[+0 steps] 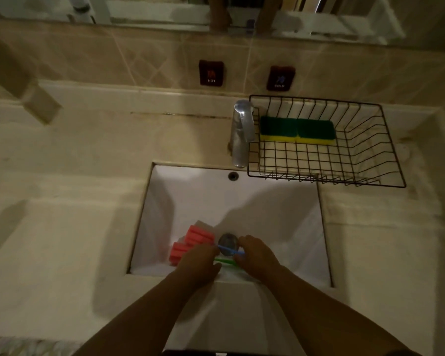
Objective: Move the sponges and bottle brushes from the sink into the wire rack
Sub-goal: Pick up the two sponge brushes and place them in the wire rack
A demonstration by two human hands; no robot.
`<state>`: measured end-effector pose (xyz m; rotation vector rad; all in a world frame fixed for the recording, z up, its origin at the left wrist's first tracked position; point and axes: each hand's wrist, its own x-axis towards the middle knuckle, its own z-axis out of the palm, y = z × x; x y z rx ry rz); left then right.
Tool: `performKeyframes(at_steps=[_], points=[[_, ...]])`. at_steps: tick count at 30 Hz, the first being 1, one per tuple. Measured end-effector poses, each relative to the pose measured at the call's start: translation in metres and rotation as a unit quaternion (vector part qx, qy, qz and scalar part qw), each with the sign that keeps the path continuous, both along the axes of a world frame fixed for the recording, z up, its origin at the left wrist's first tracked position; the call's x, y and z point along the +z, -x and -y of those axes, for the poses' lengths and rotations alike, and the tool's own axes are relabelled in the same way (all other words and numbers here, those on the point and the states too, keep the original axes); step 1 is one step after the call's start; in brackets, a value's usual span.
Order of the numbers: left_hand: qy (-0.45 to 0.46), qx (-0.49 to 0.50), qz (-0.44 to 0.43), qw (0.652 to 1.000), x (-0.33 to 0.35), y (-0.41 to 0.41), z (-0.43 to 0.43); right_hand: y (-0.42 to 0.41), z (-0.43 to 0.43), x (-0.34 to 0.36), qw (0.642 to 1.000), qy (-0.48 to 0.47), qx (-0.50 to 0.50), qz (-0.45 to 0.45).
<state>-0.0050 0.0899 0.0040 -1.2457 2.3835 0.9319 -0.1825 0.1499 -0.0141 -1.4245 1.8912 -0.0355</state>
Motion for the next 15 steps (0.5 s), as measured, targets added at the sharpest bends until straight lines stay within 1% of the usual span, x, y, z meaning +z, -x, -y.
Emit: performKeyframes(at_steps=[3, 8, 11, 15], points=[[-0.004, -0.015, 0.001, 1.000, -0.005, 0.005, 0.008, -0.001, 0.005, -0.009, 1.000, 0.013, -0.007, 0.002], [-0.013, -0.027, 0.009, 1.000, -0.018, 0.008, 0.015, -0.003, 0.018, -0.023, 1.000, -0.006, -0.012, 0.007], [-0.003, -0.037, 0.005, 0.999, -0.027, 0.008, 0.018, -0.004, 0.022, -0.031, 1.000, -0.022, -0.014, 0.016], [0.015, -0.046, 0.009, 0.999, -0.037, 0.010, 0.018, -0.005, 0.019, -0.041, 0.999, -0.017, -0.030, 0.026]])
